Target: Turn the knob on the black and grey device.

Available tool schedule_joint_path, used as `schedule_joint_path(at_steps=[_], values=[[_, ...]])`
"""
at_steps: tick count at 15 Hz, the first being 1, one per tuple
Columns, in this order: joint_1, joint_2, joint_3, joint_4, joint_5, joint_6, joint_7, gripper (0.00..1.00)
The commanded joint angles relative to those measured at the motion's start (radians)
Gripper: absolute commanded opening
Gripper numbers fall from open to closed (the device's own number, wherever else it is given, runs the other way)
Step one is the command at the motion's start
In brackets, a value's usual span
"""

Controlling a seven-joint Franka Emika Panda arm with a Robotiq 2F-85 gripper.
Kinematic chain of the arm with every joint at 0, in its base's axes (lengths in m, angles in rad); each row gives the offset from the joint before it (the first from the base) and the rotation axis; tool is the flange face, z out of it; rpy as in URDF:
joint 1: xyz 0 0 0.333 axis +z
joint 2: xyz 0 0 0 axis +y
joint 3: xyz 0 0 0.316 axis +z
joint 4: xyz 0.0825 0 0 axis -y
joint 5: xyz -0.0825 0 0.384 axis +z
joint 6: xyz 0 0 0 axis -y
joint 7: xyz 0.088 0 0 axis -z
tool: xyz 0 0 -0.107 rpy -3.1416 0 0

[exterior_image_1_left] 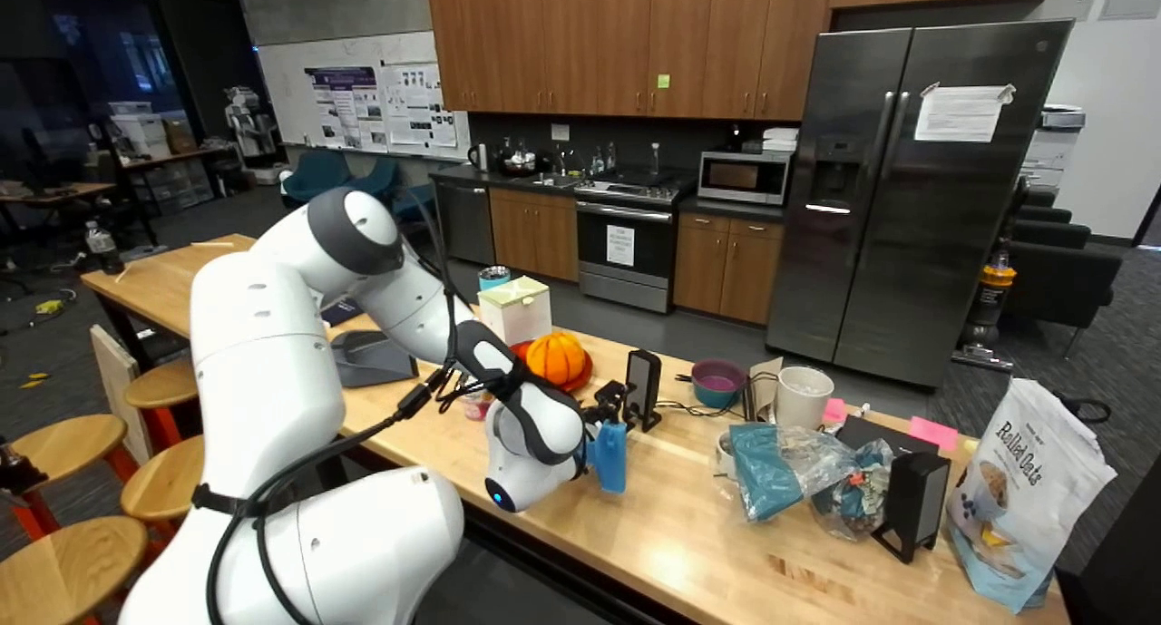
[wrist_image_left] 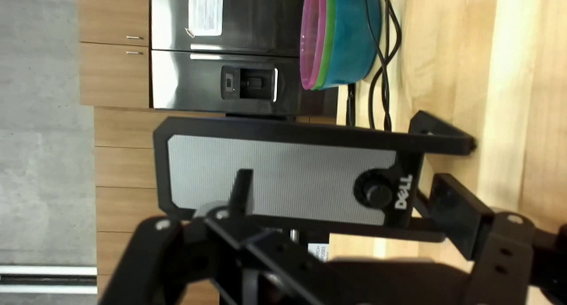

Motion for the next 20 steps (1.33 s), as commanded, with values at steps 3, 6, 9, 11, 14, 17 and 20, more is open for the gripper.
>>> schedule_joint_path(at_steps=[3, 6, 9, 11, 14, 17, 20], values=[[-0.401, -0.190, 0.329, 0.026, -0.054, -0.128, -0.257, 1.00], [-0.319, -0.131, 0.250, 0.062, -0.007, -0.070, -0.203, 1.00], [-0.319, -0.136, 0.255, 0.062, -0.007, -0.070, -0.206, 1.00], [-0.318, -0.136, 0.257, 0.062, -0.007, -0.070, -0.206, 1.00], [-0.318, -0.136, 0.257, 0.062, -0.007, -0.071, -0.207, 1.00], [-0.318, -0.136, 0.257, 0.062, -0.007, -0.071, -0.207, 1.00], [-0.314, -0.130, 0.274, 0.070, 0.020, -0.060, -0.217, 1.00]])
